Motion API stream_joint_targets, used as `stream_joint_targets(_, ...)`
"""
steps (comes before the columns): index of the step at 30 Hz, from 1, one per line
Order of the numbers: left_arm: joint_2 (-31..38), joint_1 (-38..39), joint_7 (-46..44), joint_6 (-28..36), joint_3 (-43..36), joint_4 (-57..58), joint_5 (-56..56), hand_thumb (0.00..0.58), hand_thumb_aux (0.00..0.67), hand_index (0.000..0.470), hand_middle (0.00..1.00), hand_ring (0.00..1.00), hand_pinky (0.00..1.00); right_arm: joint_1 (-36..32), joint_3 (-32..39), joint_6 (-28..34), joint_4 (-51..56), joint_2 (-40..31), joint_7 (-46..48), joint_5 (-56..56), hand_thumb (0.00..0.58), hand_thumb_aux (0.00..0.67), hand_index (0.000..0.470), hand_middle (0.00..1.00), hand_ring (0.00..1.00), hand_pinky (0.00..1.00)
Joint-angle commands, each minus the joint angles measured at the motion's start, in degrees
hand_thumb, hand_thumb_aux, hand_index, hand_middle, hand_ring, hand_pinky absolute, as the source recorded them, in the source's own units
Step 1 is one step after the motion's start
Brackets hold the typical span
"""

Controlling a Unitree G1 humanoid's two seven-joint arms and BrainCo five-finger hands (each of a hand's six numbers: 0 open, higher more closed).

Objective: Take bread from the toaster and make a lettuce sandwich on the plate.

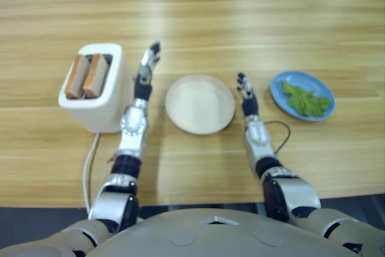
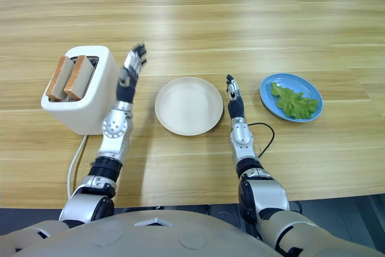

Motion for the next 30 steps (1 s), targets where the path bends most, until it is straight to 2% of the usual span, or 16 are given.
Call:
stream_joint_targets(1,4.4,3.3,-2.1,18.5,-0.5,-25.2,-11.0,0.000,0.000,0.000,0.00,0.00,0.00,0.2,0.3,1.1,0.5,0.8,-0.8,-0.3,0.000,0.000,0.000,0.00,0.00,0.00)
stream_joint_targets(4,8.2,3.9,-1.4,29.5,3.2,-35.9,-24.3,0.000,0.000,0.000,0.00,0.00,0.00,-0.1,0.5,1.3,0.8,1.4,-1.1,-0.4,0.000,0.000,0.000,0.00,0.00,0.00)
stream_joint_targets(6,11.9,3.8,-1.4,33.4,7.2,-40.1,-28.6,0.000,0.000,0.000,0.00,0.00,0.00,-0.3,0.5,1.6,1.1,1.7,-1.2,-0.5,0.000,0.000,0.000,0.00,0.00,0.00)
stream_joint_targets(8,16.3,4.0,-2.1,35.0,11.5,-40.3,-27.6,0.000,0.000,0.000,0.00,0.00,0.00,-0.3,0.6,1.7,1.1,1.8,-1.1,-0.5,0.000,0.000,0.000,0.00,0.00,0.00)
stream_joint_targets(13,29.1,8.6,-2.7,37.1,17.6,-32.5,-11.8,0.000,0.000,0.000,0.00,0.00,0.00,-0.2,0.6,1.8,0.9,1.6,-1.0,-0.5,0.000,0.000,0.000,0.00,0.00,0.00)
stream_joint_targets(15,35.6,12.4,0.5,35.7,17.7,-27.7,2.9,0.000,0.000,0.000,0.00,0.00,0.00,-0.1,0.5,1.9,1.0,1.3,-0.9,-0.4,0.000,0.000,0.000,0.00,0.00,0.00)
stream_joint_targets(17,40.1,14.9,2.3,35.7,17.8,-24.2,11.5,0.000,0.000,0.000,0.00,0.00,0.00,0.0,0.3,2.2,1.5,1.3,-0.9,-0.2,0.000,0.000,0.000,0.00,0.00,0.00)
stream_joint_targets(23,45.6,17.6,4.1,36.1,17.3,-20.0,25.2,0.000,0.000,0.000,0.00,0.00,0.00,-0.4,0.5,2.6,1.9,2.2,-1.2,-0.4,0.000,0.000,0.000,0.00,0.00,0.00)
stream_joint_targets(30,48.3,19.8,5.0,38.8,17.2,-16.1,37.2,0.000,0.000,0.000,0.00,0.00,0.00,-0.8,0.6,2.8,1.8,2.3,-1.1,-0.4,0.000,0.000,0.000,0.00,0.00,0.00)
